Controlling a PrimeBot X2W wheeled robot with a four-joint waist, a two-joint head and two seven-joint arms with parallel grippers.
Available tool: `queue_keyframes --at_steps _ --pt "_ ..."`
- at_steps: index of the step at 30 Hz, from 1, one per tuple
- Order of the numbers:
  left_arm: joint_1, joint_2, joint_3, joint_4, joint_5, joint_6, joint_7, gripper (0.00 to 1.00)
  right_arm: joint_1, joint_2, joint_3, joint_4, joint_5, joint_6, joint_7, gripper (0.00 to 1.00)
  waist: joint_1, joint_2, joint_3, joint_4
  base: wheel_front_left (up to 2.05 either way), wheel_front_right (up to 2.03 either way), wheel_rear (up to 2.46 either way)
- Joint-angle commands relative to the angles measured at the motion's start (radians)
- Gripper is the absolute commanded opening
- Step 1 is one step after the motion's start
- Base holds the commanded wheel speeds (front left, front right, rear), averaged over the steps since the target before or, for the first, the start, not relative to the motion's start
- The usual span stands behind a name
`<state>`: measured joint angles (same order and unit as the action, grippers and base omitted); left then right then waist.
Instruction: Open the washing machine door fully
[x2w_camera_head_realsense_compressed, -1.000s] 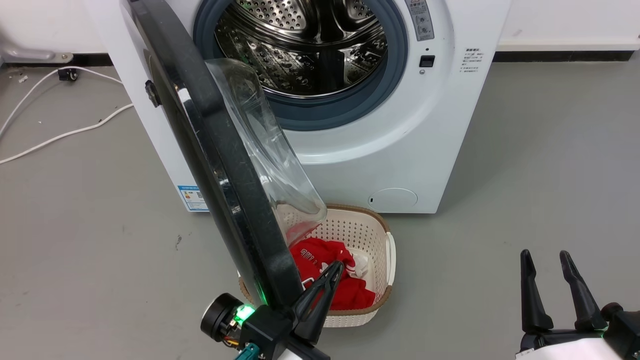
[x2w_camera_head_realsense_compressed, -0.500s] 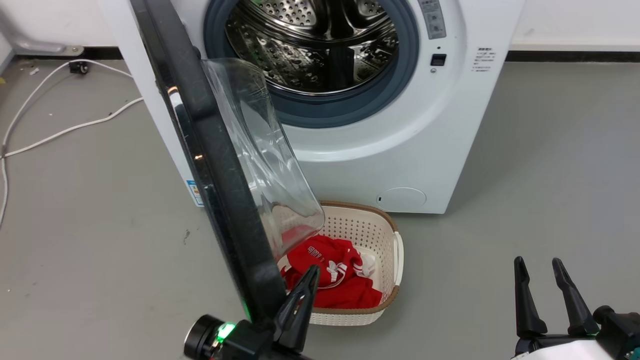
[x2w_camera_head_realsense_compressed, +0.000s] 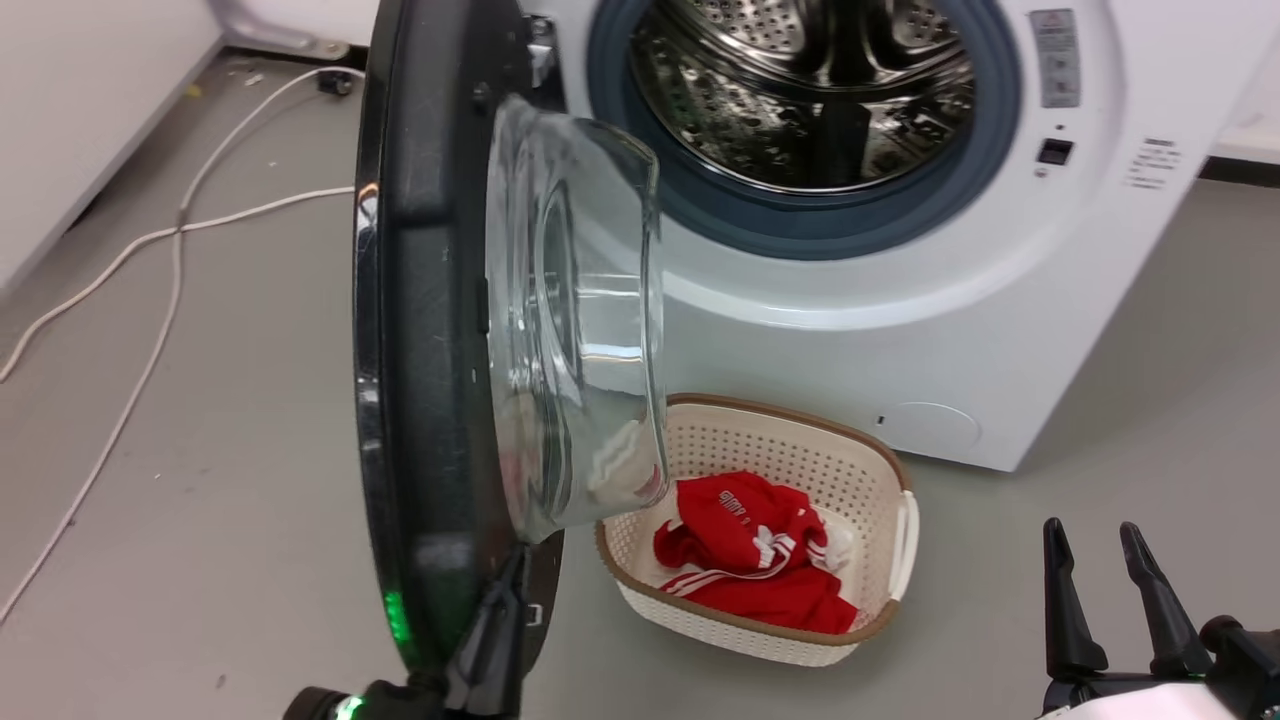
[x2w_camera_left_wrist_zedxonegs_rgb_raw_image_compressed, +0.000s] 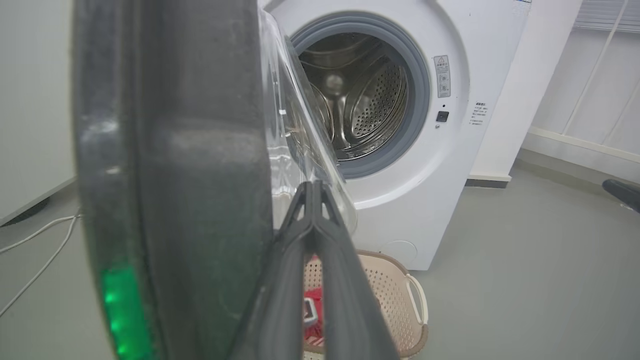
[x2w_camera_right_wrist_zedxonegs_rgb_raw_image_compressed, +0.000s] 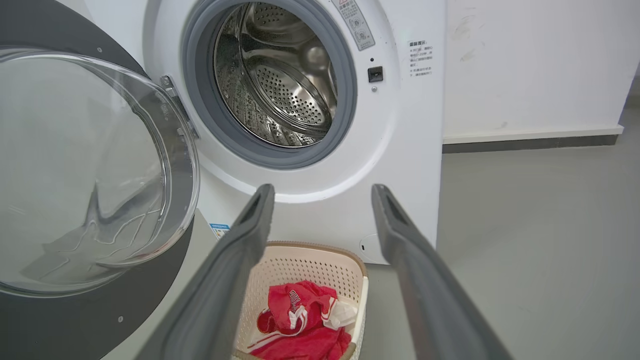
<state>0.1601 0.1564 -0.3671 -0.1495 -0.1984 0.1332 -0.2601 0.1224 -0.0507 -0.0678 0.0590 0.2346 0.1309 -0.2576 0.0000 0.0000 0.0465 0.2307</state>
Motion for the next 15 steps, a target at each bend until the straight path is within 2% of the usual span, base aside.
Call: queue_keyframes --at_steps 1,2,6,12,13,15 --pt "0.013 0.012 0.028 -0.006 -0.009 0.017 -0.007 0.00 0.002 0.001 0.000 -0.004 -0.002 0.000 0.001 1.00 0.0000 0.0000 0.003 0.042 0.00 0.00 0.00" --pt "0.033 0.011 0.075 -0.014 -0.025 0.035 -0.006 0.00 -0.002 0.001 0.003 -0.005 -0.001 0.000 0.006 1.00 0.0000 0.0000 0.004 0.069 0.00 0.00 0.00" --pt "0.041 0.014 0.126 -0.015 -0.045 0.045 -0.005 0.00 -0.005 0.001 0.000 -0.010 -0.004 0.000 0.009 1.00 0.0000 0.0000 0.008 0.087 0.00 0.00 0.00" --pt "0.019 0.021 0.250 0.018 -0.102 0.026 -0.004 0.00 -0.020 0.001 -0.002 -0.022 -0.012 0.000 0.025 1.00 0.0000 0.0000 0.025 0.096 0.00 0.00 0.00" --pt "0.004 0.026 0.301 0.032 -0.124 0.019 -0.004 0.00 -0.025 0.001 0.000 -0.028 -0.015 0.000 0.029 1.00 0.0000 0.0000 0.033 0.092 0.00 0.00 0.00" --pt "-0.003 0.037 0.324 0.046 -0.128 0.015 -0.004 0.00 -0.026 0.001 0.000 -0.030 -0.016 0.000 0.033 1.00 0.0000 0.0000 0.036 0.089 0.00 0.00 0.00"
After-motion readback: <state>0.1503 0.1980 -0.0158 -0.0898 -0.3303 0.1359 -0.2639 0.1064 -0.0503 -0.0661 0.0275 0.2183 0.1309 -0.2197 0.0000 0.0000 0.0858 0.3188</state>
